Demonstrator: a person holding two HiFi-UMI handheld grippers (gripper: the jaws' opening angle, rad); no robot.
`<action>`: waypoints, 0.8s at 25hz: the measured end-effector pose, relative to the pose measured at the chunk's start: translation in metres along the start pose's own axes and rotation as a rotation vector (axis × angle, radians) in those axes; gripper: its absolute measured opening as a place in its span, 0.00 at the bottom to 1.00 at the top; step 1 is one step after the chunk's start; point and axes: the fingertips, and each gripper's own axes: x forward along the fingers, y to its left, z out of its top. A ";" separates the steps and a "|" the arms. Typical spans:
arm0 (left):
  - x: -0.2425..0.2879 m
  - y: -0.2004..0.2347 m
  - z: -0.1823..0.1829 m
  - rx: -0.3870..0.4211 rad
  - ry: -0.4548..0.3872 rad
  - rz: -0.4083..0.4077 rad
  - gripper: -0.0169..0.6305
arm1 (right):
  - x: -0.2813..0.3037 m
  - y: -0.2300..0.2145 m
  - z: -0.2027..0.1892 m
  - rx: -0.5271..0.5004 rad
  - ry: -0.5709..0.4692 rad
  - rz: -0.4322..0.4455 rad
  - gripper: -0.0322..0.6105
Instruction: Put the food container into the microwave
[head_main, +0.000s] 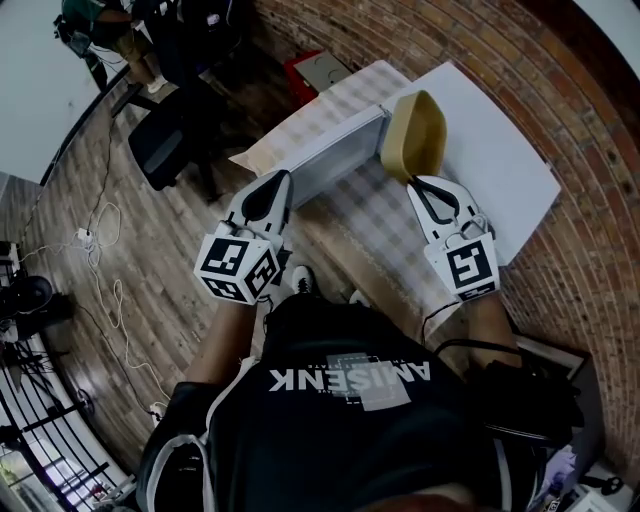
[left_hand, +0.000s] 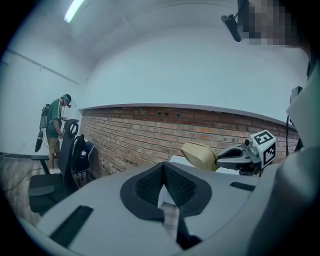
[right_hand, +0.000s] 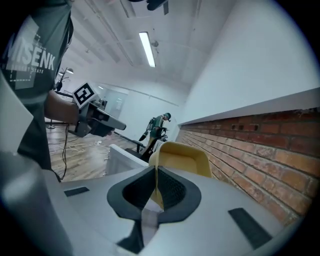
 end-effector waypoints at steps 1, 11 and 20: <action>-0.001 0.000 0.000 0.002 0.001 0.005 0.04 | 0.001 0.005 0.000 -0.008 -0.002 0.023 0.13; -0.006 0.000 -0.013 0.031 0.017 -0.002 0.04 | 0.019 0.059 -0.025 -0.017 0.032 0.192 0.13; -0.005 -0.014 -0.023 0.038 0.019 -0.080 0.04 | 0.030 0.084 -0.058 -0.043 0.134 0.247 0.13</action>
